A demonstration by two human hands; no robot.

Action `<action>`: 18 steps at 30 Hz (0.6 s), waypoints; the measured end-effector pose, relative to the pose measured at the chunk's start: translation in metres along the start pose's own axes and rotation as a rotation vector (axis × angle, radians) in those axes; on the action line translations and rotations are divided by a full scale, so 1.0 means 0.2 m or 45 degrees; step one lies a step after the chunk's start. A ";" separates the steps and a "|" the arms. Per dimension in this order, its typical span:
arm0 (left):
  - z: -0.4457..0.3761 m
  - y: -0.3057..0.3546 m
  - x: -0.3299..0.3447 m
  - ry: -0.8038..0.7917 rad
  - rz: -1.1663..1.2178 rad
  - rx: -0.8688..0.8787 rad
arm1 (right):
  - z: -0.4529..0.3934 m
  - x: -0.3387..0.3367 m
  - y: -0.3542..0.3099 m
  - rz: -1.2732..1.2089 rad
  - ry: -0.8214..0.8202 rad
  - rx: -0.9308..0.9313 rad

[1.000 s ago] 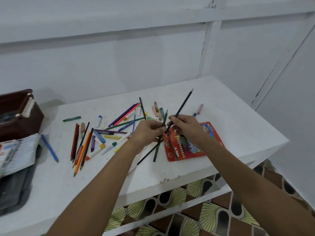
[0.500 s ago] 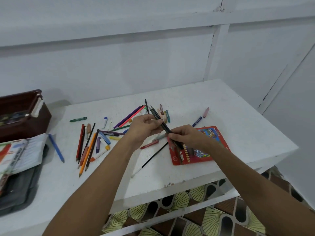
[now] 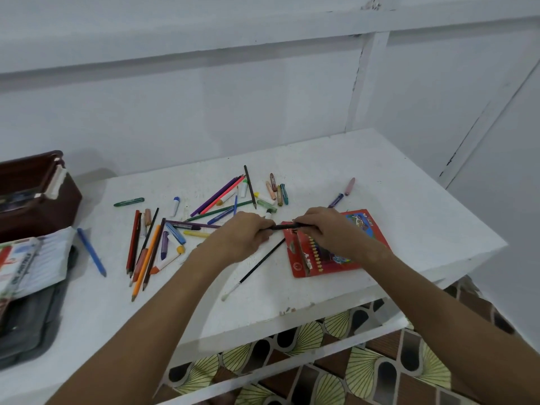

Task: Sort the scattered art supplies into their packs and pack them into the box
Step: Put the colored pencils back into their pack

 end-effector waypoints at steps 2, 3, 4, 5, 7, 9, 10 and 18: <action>0.05 -0.03 0.01 0.081 -0.006 -0.056 | 0.03 0.02 0.05 0.012 -0.004 0.045; 0.09 -0.05 0.01 0.152 0.028 -0.077 | 0.05 0.03 0.09 -0.010 0.000 0.082; 0.13 -0.07 0.01 0.221 0.070 -0.089 | 0.08 0.04 0.14 -0.038 -0.002 0.121; 0.17 -0.10 0.02 0.279 0.106 -0.102 | 0.10 0.05 0.18 -0.049 -0.033 0.157; 0.23 -0.18 0.05 0.344 0.142 -0.151 | 0.13 0.11 0.24 0.006 -0.182 0.212; 0.27 -0.23 0.08 0.383 0.182 -0.190 | 0.17 0.16 0.29 0.027 -0.325 0.261; 0.28 -0.24 0.10 0.395 0.203 -0.204 | 0.18 0.17 0.31 0.008 -0.367 0.280; 0.27 -0.11 0.25 0.407 -0.004 -0.013 | 0.24 0.18 0.34 -0.030 -0.508 0.263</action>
Point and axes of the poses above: each hand's wrist, its own z-axis away from the middle knuckle, its own x-axis out of the palm, y = z × x, the point moved 9 cm from there along -z, towards the middle knuckle, and after that the axes turned 4 degrees about -y, right-handed, at the moved point
